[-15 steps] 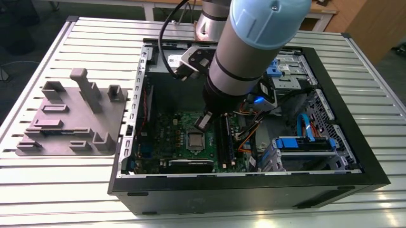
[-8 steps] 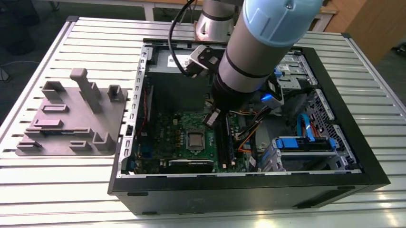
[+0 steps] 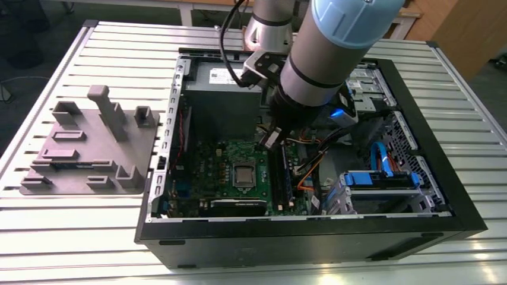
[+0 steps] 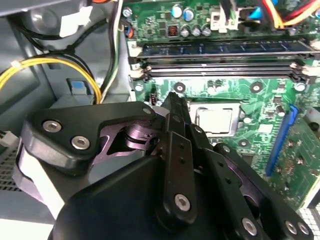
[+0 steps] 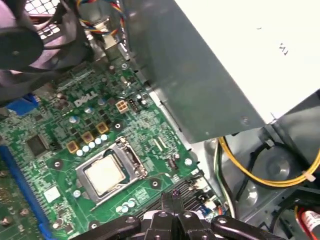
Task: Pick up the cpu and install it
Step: 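Install the first cpu locking lever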
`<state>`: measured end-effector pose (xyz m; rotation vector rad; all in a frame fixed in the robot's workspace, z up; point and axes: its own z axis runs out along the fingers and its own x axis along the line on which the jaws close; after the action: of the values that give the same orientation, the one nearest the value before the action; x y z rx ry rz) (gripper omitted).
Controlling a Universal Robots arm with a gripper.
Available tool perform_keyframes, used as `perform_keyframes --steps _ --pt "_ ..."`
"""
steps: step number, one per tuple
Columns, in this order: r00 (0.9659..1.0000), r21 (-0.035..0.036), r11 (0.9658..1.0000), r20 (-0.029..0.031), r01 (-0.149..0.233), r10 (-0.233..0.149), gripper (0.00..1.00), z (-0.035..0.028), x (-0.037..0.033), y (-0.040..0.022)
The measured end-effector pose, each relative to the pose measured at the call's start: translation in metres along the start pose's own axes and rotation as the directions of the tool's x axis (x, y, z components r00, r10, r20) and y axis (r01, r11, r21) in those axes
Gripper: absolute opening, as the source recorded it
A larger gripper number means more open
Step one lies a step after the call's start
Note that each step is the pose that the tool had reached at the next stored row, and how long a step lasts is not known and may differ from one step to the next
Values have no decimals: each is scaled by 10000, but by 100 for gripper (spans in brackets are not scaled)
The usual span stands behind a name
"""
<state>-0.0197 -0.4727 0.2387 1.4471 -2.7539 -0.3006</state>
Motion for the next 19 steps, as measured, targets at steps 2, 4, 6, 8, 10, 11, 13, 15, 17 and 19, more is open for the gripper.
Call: perform_keyframes --steps 2,4,6,8,10,11,13,15,17,19 --pt "10000 1 10000 0 -1 1 10 6 -26 14" --pt "10000 0 10000 1 0 0 10 17 -71 44" --pt "10000 0 10000 0 0 0 10 26 -108 68" --pt "10000 0 10000 0 0 0 10 35 -129 82" --pt "10000 0 10000 3 1 -1 10 45 -132 93" --pt "10000 -1 10000 3 1 -1 10 51 -129 103" --pt "10000 1 10000 -2 1 -1 10 55 -114 125" --pt "10000 -1 10000 -2 9 -9 10 60 -107 140" --pt "10000 -1 10000 -5 26 -26 10 62 -100 150" --pt "10000 -3 10000 -8 43 -43 10 62 -99 152"
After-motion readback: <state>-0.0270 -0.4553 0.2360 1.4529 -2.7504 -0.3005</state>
